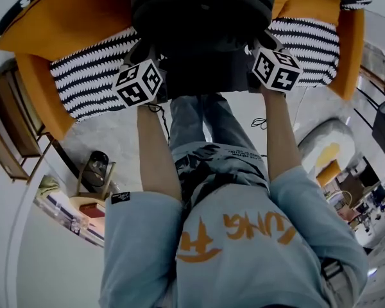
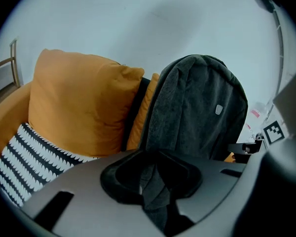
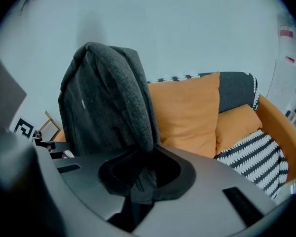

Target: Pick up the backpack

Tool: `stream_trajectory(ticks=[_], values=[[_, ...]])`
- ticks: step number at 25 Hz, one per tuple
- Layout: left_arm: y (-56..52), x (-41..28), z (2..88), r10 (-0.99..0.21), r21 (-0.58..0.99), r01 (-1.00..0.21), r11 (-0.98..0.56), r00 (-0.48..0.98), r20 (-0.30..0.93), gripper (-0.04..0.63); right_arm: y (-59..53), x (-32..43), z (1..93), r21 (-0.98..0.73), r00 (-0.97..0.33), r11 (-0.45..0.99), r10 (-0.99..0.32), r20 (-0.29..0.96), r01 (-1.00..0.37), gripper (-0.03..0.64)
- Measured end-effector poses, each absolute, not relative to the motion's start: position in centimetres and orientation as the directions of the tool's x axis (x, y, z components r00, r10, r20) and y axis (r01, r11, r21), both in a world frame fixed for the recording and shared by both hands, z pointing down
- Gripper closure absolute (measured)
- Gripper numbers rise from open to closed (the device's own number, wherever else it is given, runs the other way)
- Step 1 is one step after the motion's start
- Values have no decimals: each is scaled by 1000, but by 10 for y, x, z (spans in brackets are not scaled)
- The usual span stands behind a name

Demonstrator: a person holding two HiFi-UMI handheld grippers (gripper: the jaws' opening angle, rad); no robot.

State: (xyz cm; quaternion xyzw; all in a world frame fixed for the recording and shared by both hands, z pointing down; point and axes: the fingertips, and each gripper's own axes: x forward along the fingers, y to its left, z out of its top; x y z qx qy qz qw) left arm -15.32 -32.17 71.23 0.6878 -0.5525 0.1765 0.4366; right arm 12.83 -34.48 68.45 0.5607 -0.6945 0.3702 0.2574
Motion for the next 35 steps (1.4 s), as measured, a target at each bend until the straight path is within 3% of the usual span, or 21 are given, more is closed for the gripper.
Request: stream_trajectory(ticks=[15,35], values=[[-266,-121,612,-709,314,-948,-59,261,655,515,-298,159,600,-163,-226,157,-683,694,-974,575],[-231,-85,428,-891,181,-979,-93,163,423,525,-265,195,428,-100,-230,208,-862,452,-973,577]])
